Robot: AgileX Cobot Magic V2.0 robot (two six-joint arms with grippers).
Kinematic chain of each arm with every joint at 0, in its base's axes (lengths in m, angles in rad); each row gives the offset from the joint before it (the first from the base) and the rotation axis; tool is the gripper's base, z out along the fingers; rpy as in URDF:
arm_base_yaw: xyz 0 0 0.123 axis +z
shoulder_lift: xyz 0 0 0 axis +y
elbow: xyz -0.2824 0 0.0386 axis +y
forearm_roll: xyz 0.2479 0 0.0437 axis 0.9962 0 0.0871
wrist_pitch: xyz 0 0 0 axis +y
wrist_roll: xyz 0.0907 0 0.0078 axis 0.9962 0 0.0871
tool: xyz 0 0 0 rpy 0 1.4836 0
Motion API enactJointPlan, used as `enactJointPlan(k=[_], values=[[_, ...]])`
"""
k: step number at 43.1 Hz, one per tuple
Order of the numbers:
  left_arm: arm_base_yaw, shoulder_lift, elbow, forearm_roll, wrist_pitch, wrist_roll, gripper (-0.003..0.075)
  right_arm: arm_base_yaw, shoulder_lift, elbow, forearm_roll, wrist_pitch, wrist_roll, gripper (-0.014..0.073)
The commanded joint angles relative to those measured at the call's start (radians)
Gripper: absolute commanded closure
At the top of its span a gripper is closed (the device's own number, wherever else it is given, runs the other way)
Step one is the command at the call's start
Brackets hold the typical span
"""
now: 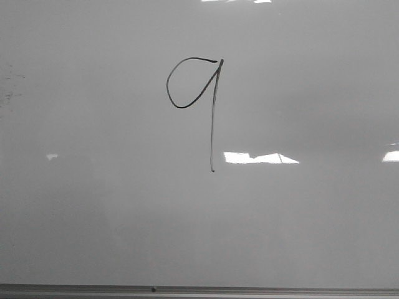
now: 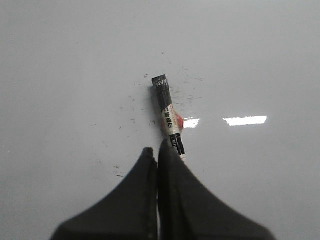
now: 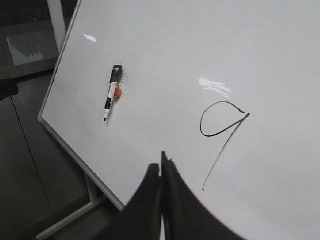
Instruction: Write number 9 on whiteboard
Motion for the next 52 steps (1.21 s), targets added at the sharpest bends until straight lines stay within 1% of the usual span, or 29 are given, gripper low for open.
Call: enactJointPlan(k=[1, 29, 34, 40, 46, 50, 52], values=[[-0.001, -0.016, 0.002, -0.001, -0.087, -0.009, 0.0739, -0.004, 0.002, -0.027, 0.05, -0.025, -0.002, 0.0664], [-0.001, -0.016, 0.002, -0.001, -0.087, -0.009, 0.0739, -0.004, 0.002, -0.027, 0.05, -0.026, -0.002, 0.0664], [-0.001, -0.016, 0.002, -0.001, -0.087, -0.009, 0.0739, -0.004, 0.002, -0.026, 0.05, -0.044, -0.002, 0.0664], [-0.001, -0.016, 0.002, -0.001, -0.087, -0.009, 0.0739, -0.004, -0.002, -0.016, 0.05, -0.126, -0.002, 0.0664], [-0.001, -0.016, 0.002, -0.001, -0.087, -0.009, 0.0739, -0.004, -0.043, 0.035, 0.048, -0.305, -0.002, 0.0664], [-0.001, -0.016, 0.002, -0.001, -0.087, -0.009, 0.0739, -0.023, -0.088, 0.107, -0.014, -0.42, -0.002, 0.0664], [-0.001, -0.016, 0.002, -0.001, -0.087, -0.009, 0.0739, -0.047, -0.119, 0.145, -0.063, -0.434, -0.001, 0.0664]])
